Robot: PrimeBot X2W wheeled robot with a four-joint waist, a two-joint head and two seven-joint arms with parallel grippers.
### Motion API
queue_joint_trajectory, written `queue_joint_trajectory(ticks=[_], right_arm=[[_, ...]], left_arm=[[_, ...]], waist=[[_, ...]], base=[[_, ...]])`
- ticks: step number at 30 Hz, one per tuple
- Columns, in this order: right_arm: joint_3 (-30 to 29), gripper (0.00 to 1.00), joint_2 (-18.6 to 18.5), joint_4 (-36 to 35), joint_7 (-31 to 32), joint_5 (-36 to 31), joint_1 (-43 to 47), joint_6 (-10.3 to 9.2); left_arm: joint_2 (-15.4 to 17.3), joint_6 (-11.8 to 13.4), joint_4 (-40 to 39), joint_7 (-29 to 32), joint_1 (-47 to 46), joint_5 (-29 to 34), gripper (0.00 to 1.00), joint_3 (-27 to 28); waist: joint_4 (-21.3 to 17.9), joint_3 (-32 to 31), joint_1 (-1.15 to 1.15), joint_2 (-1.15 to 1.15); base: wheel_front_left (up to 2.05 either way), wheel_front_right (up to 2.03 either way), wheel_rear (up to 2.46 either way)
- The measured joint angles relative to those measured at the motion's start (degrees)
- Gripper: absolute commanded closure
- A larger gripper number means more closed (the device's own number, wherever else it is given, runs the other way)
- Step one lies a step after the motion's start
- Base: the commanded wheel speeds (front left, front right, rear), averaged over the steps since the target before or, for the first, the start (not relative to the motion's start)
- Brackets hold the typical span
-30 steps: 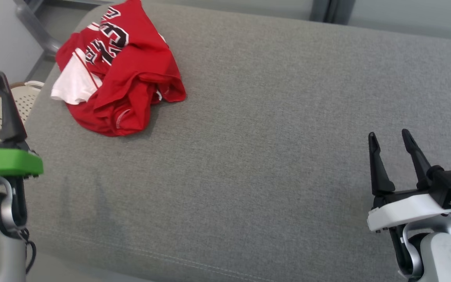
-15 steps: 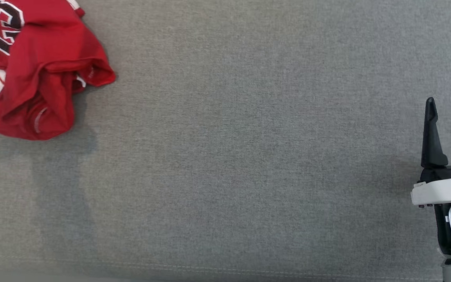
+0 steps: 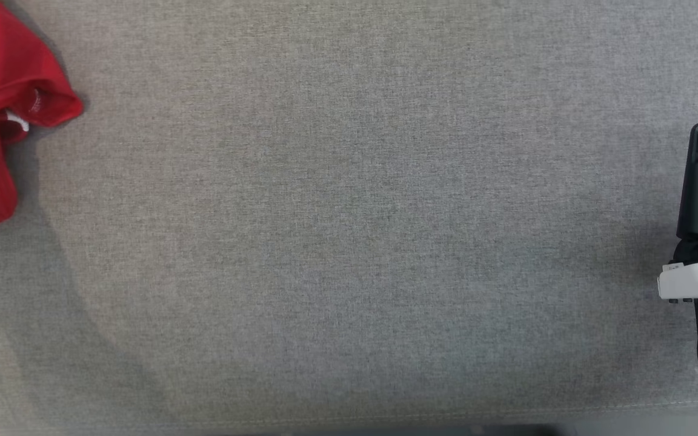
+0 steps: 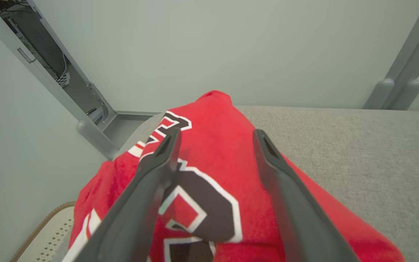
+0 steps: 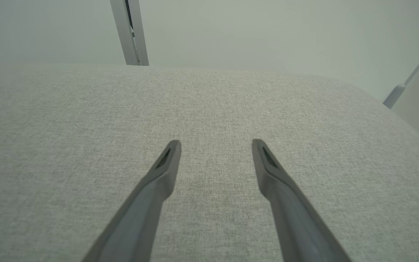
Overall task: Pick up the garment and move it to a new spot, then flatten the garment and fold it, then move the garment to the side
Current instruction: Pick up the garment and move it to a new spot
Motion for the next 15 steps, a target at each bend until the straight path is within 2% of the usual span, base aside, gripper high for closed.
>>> queue_joint_trajectory(ticks=[8, 9, 10, 11, 15], right_arm=[[0.52, 0.0, 0.09, 0.52, -0.09, 0.01, -0.88, 0.0], [0.58, 0.0, 0.1, 0.53, -0.09, 0.01, -1.03, 0.0], [0.71, 0.0, 0.13, 0.54, -0.09, 0.01, -1.08, 0.0], [0.78, 0.0, 0.19, 0.57, -0.08, 0.01, -1.08, 0.0], [1.09, 0.0, 0.34, 0.88, -0.08, 0.0, -1.14, 0.0]], left_arm=[[0.46, -1.09, 10.6, 4.98, -2.21, -1.22, 0.0, -2.1], [0.51, -1.23, 11.46, 5.42, -2.61, -1.23, 0.4, -2.47], [0.53, -1.3, 12.28, 5.63, -2.99, -1.3, 0.91, -2.65], [0.53, -1.45, 12.77, 5.61, -3.27, -1.44, 1.0, -2.86], [0.55, -1.56, 14.54, 4.82, -4.1, -1.7, 1.0, -4.14]], waist=[[-1.05, 0.67, -0.01, 0.0], [-1.07, 0.64, -0.01, 0.0], [-1.1, 0.6, -0.01, 0.0], [-1.12, 0.56, -0.01, 0.0], [-1.24, 0.11, -0.01, 0.0]], base=[[0.0, 0.0, 0.0], [0.0, 0.0, 0.0], [0.0, 0.0, 0.0], [0.0, 0.0, 0.0], [0.0, 0.0, 0.0]])
